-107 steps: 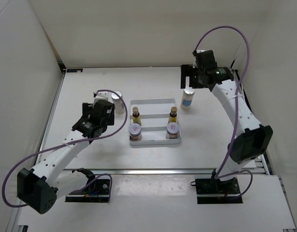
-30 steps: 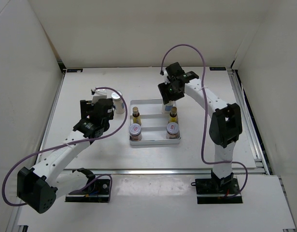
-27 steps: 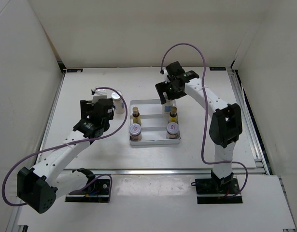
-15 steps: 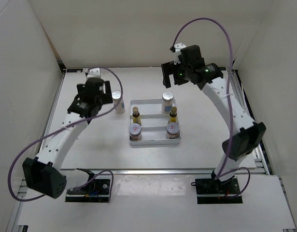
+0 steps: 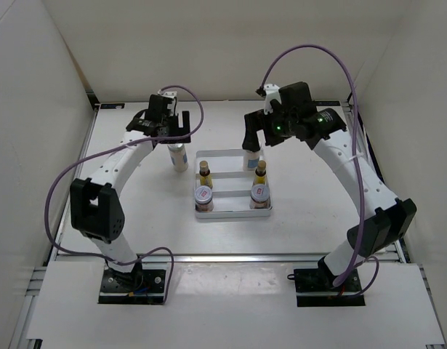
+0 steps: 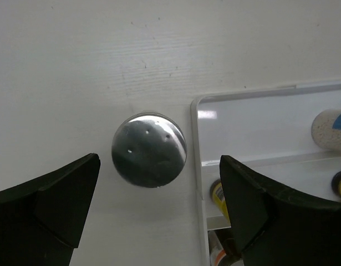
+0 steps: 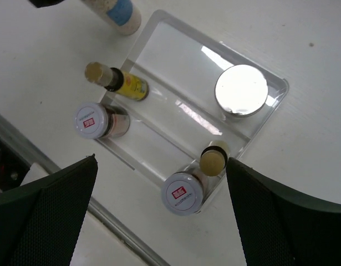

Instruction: Organize the condiment bottles

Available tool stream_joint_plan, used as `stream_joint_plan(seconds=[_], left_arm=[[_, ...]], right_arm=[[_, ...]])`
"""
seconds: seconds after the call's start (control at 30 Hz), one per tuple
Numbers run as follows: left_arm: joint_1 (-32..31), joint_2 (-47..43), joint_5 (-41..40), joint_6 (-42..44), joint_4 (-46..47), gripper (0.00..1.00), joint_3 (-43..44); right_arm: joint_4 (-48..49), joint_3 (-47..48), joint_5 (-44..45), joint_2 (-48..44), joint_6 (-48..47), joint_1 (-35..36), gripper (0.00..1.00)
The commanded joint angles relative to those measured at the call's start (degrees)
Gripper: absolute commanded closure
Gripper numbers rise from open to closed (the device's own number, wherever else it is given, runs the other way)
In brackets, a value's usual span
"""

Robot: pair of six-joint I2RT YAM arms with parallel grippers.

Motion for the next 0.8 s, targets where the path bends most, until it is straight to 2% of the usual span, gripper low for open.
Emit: stream_joint_plan(seconds=[0.0, 0.3, 0.4, 0.43, 0.53, 0.6, 0.67, 0.77], left_arm=[[0.4, 0.9, 3.9, 0.0, -1.6, 0.0, 0.6], [0.9, 7.0, 3.9, 0.5, -1.1, 0.0, 1.7], [1.4, 7.5, 4.4, 0.5, -1.1, 0.11, 1.7], [1.4, 7.5, 5.0, 0.5, -1.1, 0.21, 1.7], [1.4, 7.5, 5.0, 0.5, -1.6, 0.36, 1.7], [1.4, 6.9, 5.0, 0.5, -2.7, 0.52, 4.1], [1.4, 5.6, 4.4, 0.5, -3.3, 0.64, 5.9], [0.2, 3.9, 3.8, 1.6, -4.9, 0.64, 10.7]], right_arm=[[0.1, -1.1, -8.0, -4.2, 0.0, -0.1, 0.0], [-1.5, -3.9, -9.7, -5.9, -0.6, -0.1, 0.0], [-2.1, -5.1, -9.0, -7.0, -1.2, -0.1, 0.0], [-2.1, -5.1, -8.9, -7.0, -1.2, -0.1, 0.0], [-2.7, -5.7, -7.6, -7.5, -1.2, -0.1, 0.0], [-3.2, -5.7, -7.0, -8.1, -1.8, -0.1, 0.0], [-3.8, -5.7, -6.4, -8.1, -1.8, -0.1, 0.0], [-3.8, -6.2, -6.4, -8.6, -1.8, -0.1, 0.0]])
